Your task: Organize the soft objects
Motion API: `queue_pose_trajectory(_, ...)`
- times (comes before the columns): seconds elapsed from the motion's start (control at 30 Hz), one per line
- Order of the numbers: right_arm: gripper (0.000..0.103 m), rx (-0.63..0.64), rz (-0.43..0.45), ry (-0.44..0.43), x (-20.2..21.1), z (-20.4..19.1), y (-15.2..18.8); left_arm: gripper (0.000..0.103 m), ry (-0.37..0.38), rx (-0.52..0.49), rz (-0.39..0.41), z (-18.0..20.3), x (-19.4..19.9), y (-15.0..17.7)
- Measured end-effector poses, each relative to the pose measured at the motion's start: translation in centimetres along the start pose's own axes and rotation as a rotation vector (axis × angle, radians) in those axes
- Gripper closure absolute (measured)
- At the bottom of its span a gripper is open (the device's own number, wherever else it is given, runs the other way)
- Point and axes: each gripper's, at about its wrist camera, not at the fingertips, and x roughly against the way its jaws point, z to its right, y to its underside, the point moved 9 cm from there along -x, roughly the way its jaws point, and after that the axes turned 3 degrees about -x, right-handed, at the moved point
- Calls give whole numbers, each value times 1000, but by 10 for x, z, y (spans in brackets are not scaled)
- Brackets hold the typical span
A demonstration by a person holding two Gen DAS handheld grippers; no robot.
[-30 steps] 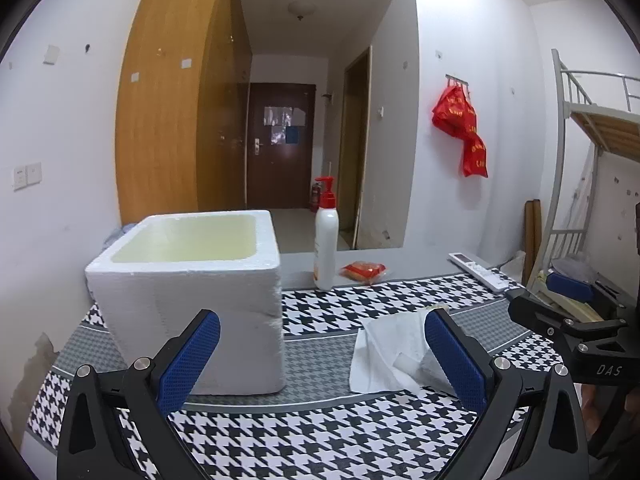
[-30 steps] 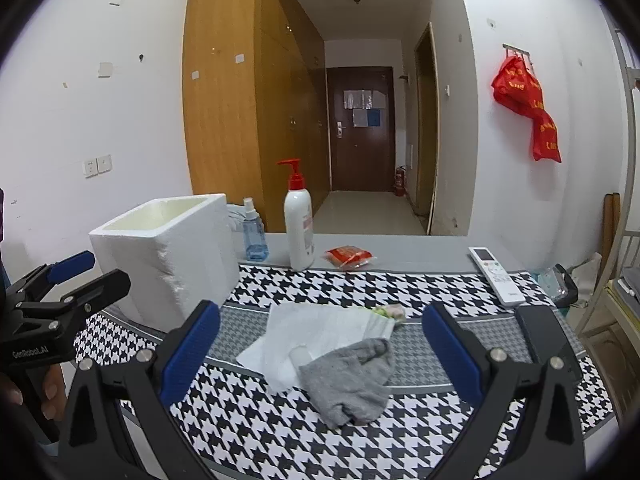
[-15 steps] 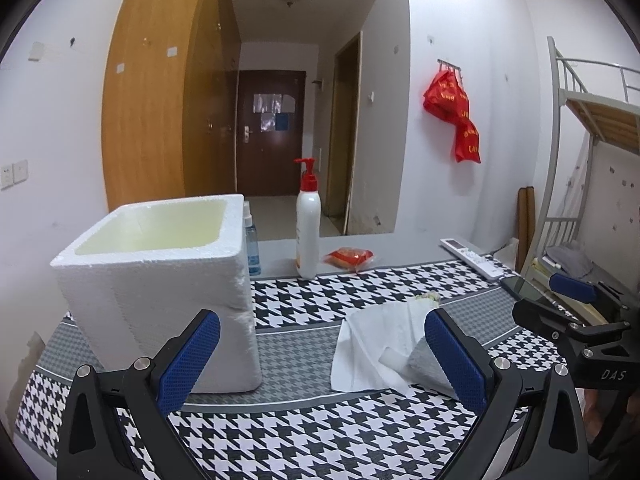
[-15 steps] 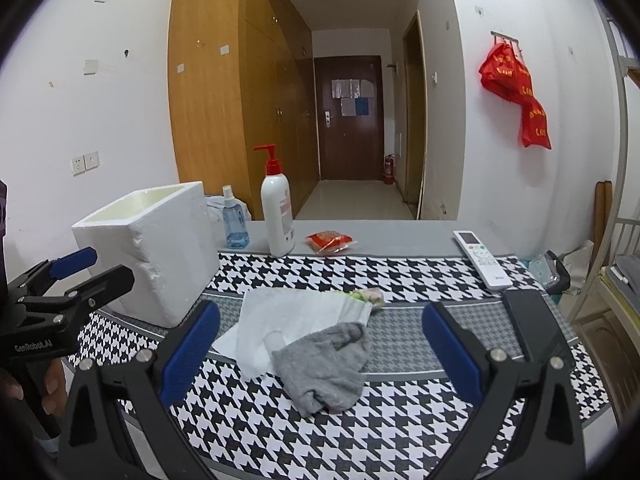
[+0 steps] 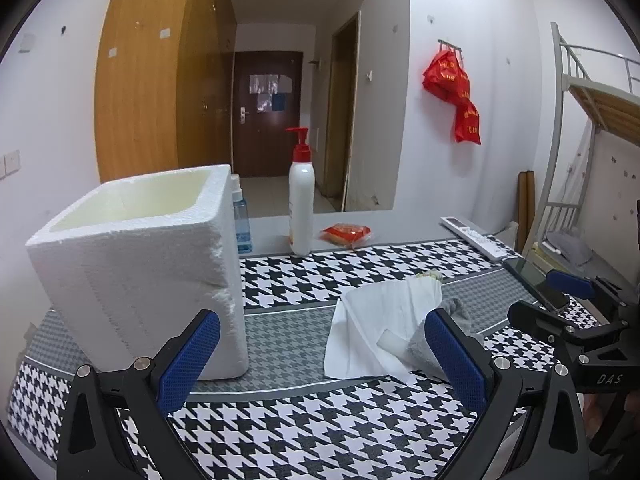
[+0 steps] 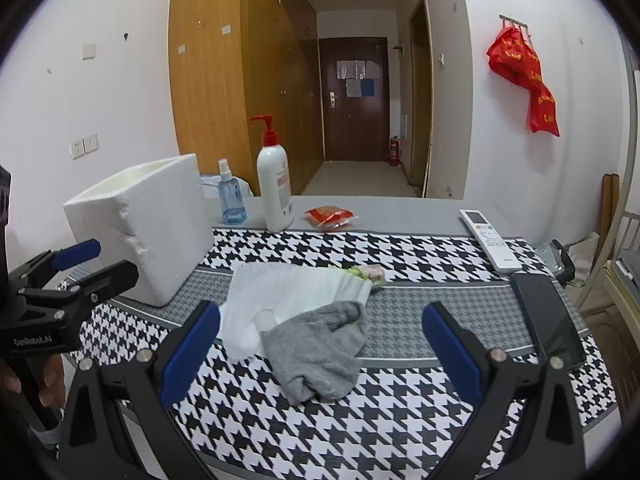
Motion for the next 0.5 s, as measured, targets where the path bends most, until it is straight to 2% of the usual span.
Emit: queue_pose_trajectory(0.5,1,-4,-55,-11,-20,9,12,1,15,-8,-69,9,-32,8)
